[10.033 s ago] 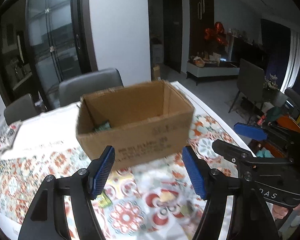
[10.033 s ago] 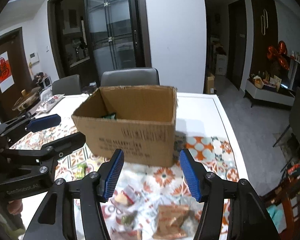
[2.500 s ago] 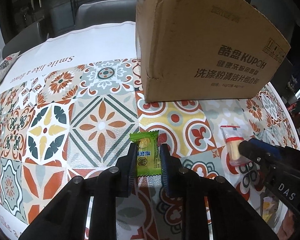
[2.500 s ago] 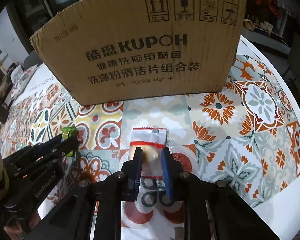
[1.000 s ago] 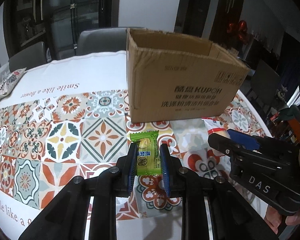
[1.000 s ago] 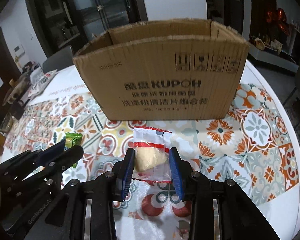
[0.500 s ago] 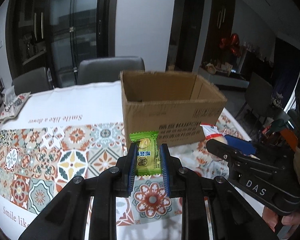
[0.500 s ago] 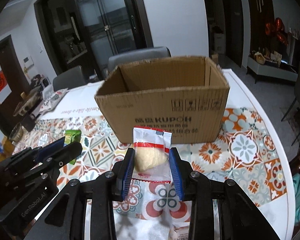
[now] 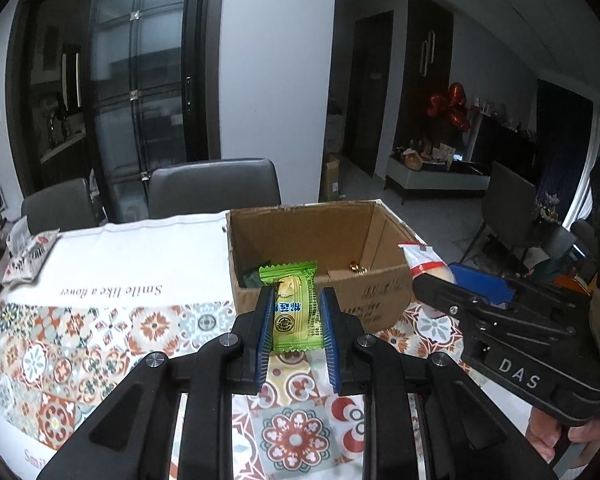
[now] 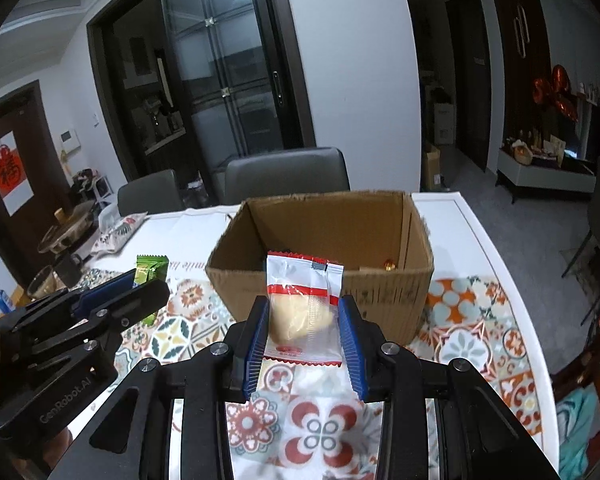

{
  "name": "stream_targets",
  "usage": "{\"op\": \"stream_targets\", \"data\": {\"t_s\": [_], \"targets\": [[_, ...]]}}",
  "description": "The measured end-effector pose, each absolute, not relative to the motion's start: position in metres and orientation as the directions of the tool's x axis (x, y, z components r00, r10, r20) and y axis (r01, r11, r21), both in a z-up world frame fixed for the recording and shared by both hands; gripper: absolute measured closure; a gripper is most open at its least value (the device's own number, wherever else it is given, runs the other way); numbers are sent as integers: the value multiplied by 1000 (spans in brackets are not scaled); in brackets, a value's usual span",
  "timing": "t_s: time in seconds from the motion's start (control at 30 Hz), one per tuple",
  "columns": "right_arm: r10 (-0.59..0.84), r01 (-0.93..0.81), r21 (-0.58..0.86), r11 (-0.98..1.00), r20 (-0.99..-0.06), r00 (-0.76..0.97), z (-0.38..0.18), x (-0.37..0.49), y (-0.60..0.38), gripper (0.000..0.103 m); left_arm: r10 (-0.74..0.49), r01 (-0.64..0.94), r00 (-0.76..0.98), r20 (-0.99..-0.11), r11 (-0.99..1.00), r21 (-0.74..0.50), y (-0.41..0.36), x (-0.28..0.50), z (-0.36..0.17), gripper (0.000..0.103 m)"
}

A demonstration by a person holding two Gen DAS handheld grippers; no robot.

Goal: Organize snacks
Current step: 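Carry both snacks over the box and lower them inside, then open both tools to release and move back toward the table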

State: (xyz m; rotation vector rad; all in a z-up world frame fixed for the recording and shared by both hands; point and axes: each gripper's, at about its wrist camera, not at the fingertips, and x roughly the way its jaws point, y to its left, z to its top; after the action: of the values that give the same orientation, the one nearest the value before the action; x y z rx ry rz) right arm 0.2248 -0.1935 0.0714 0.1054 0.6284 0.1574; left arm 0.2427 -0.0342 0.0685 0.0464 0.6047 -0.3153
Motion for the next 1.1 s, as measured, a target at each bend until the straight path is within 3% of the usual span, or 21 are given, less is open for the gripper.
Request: {"op": "stream_targets", "data": {"t_s": [0.63, 1.0, 1.07, 1.1], "targets": [[143, -128, 67, 989, -581, 801, 86, 288, -207, 67, -297, 336, 734, -611, 940, -54, -60, 323, 65, 80], [115, -114, 43, 993, -637, 763, 68, 337, -219, 67, -287, 324, 697, -657, 944, -68, -73, 374, 48, 79], [112, -107, 48, 993, -649, 752, 64, 345, -221, 66, -271, 318, 696, -665, 947, -54, -76, 379, 44, 77], [115, -105, 54, 993, -656, 746, 61, 348, -223, 66, -259, 310, 697, -669, 950, -44, -78, 378, 41, 70]]}}
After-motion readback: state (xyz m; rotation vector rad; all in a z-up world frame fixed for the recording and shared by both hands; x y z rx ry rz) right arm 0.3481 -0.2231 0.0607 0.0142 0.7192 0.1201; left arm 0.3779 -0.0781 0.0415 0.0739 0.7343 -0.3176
